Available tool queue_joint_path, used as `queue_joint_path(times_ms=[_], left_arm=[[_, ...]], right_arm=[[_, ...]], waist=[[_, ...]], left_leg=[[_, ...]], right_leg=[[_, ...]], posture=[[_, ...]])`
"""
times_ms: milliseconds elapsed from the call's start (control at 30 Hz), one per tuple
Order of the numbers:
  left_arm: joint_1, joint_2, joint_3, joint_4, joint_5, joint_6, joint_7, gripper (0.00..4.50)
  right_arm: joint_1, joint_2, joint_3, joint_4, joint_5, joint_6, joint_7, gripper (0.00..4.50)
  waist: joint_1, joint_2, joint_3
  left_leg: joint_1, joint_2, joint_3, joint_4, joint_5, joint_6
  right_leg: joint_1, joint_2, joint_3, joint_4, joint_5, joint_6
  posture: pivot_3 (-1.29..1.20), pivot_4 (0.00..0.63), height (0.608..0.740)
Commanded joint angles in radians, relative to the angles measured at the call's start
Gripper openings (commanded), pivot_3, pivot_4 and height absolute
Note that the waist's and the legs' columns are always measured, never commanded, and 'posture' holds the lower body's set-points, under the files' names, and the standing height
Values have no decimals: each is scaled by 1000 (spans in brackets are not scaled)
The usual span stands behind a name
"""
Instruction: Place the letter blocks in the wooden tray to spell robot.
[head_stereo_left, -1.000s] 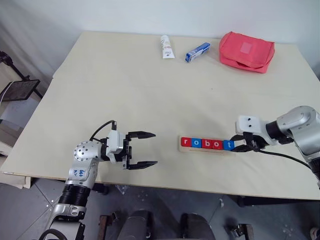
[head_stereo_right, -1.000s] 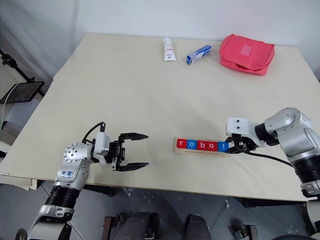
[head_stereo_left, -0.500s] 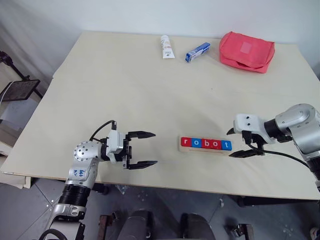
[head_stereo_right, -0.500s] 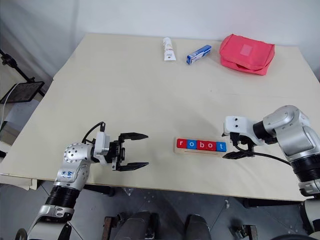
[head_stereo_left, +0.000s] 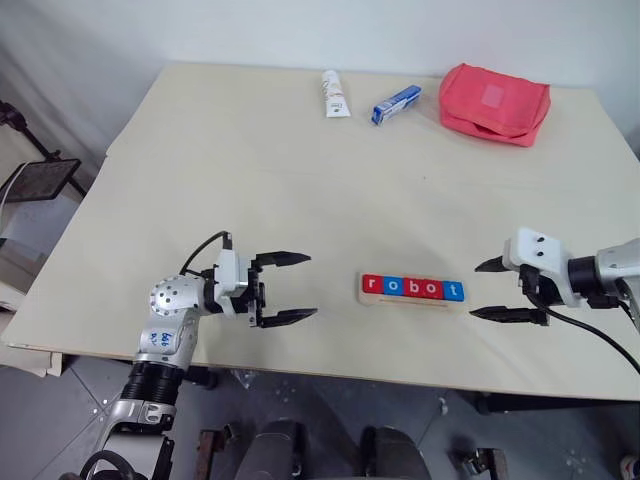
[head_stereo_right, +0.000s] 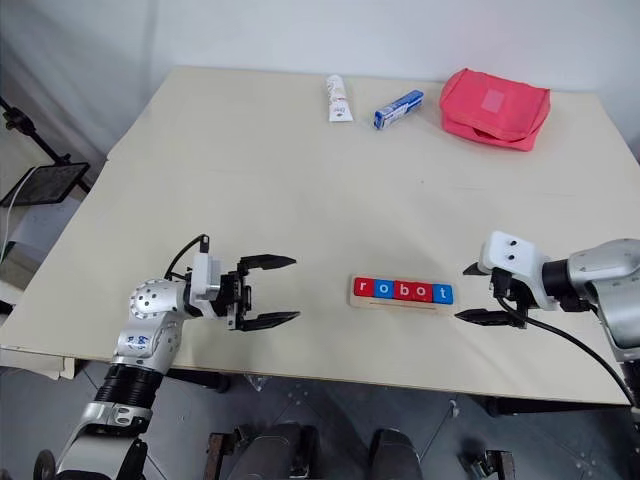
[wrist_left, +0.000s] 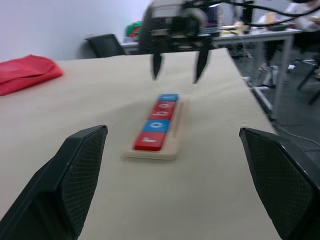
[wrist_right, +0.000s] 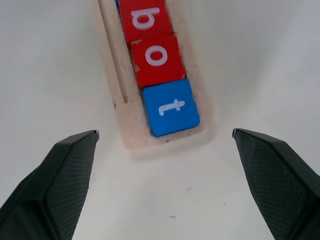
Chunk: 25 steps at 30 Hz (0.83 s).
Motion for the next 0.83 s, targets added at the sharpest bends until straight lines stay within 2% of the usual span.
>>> queue_joint_path(times_ms=[33, 167, 333, 500, 833], left_arm=[[-9, 19, 54, -18, -14, 11, 50, 4500], [7, 55, 76, -5, -23, -13, 14, 4500], [23, 91, 89, 36, -46, -44, -88, 4500], [11, 103, 121, 61, -80, -22, -120, 4500], [-2, 98, 137, 60, -104, -23, -166, 4500]], right_arm=[[143, 26, -216, -21, 115, -95, 15, 4493], [326, 87, -383, 18, 237, -180, 94, 4493], [397, 106, -438, 101, 296, -261, 163, 4493], [382, 118, -473, 275, 350, -352, 236, 4493], [328, 90, -424, 318, 377, -346, 247, 4493]], waist=[[4, -1, 0], [5, -1, 0], [-3, -1, 0], [-2, -1, 0], [0, 0, 0]], left_leg=[[0, 0, -1, 0, 0, 0], [1, -1, -2, 0, 0, 0], [2, 0, 2, 0, 0, 0], [5, 1, 3, -1, 0, 0], [5, 0, 2, -1, 0, 0]], right_leg=[[1, 0, -1, 0, 0, 0], [2, 0, -2, 1, 0, 0], [3, 0, 0, -2, 0, 0], [5, 0, 1, -2, 0, 0], [5, 0, 1, -1, 0, 0]], posture=[[0, 150, 740], [0, 150, 740], [0, 150, 740], [0, 150, 740], [0, 150, 740]])
